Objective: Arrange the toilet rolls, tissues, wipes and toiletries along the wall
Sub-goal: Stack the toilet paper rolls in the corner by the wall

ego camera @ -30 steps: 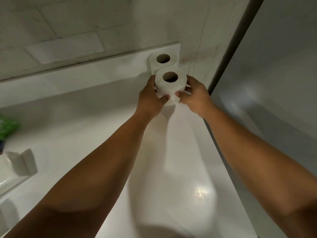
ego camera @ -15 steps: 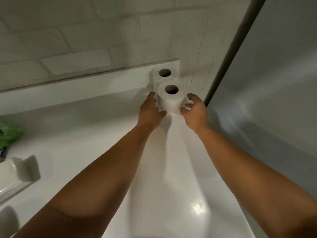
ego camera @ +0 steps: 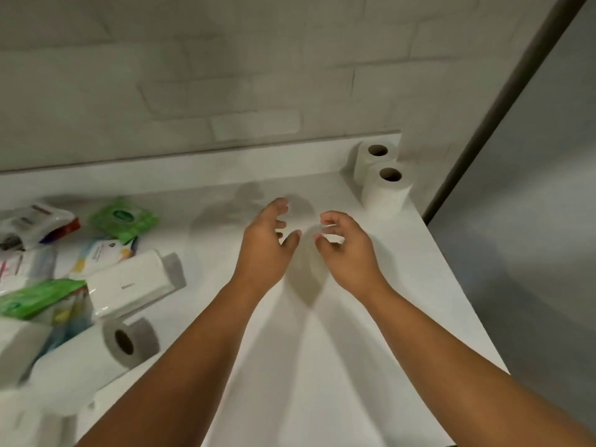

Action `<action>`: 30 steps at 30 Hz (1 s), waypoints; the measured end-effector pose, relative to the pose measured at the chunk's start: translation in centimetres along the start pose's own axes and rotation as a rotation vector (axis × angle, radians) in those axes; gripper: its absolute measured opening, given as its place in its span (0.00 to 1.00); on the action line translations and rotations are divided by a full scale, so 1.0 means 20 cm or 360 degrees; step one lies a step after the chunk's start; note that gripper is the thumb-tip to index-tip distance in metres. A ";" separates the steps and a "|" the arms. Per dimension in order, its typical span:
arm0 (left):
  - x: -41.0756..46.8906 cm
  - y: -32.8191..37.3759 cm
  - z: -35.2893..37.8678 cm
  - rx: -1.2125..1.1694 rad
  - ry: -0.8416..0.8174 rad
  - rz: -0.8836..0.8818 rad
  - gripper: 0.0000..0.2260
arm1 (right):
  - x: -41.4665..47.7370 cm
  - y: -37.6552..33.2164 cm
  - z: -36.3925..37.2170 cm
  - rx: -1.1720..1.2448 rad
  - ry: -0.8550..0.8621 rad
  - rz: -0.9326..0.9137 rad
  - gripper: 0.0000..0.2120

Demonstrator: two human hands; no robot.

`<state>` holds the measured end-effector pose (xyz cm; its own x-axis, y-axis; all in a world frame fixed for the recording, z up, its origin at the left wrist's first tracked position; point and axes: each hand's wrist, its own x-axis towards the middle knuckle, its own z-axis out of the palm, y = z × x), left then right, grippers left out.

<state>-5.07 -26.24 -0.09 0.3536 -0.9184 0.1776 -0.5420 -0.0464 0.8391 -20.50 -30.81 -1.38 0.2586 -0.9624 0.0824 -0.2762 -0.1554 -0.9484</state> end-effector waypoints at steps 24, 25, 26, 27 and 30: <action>-1.05 -0.76 -1.42 0.0793 -0.0095 -0.0267 0.38 | -0.76 -0.39 1.30 -0.0499 -0.0992 -0.0319 0.24; -1.06 -0.78 -1.42 0.0780 -0.0112 -0.0283 0.40 | -0.77 -0.39 1.31 -0.0503 -0.0989 -0.0285 0.25; -1.07 -0.79 -1.42 0.0760 -0.0123 -0.0302 0.40 | -0.77 -0.39 1.33 -0.0500 -0.0976 -0.0245 0.27; -1.07 -0.80 -1.41 0.0740 -0.0127 -0.0312 0.40 | -0.76 -0.39 1.34 -0.0485 -0.0959 -0.0200 0.27; -1.05 -0.82 -1.39 0.0671 -0.0095 -0.0285 0.38 | -0.75 -0.40 1.37 -0.0398 -0.0930 -0.0094 0.27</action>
<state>17.55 4.72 -3.36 0.4321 -0.9018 0.0087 -0.7436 -0.3509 0.5692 3.08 -9.07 -3.47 0.7225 -0.6817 -0.1152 -0.4356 -0.3195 -0.8415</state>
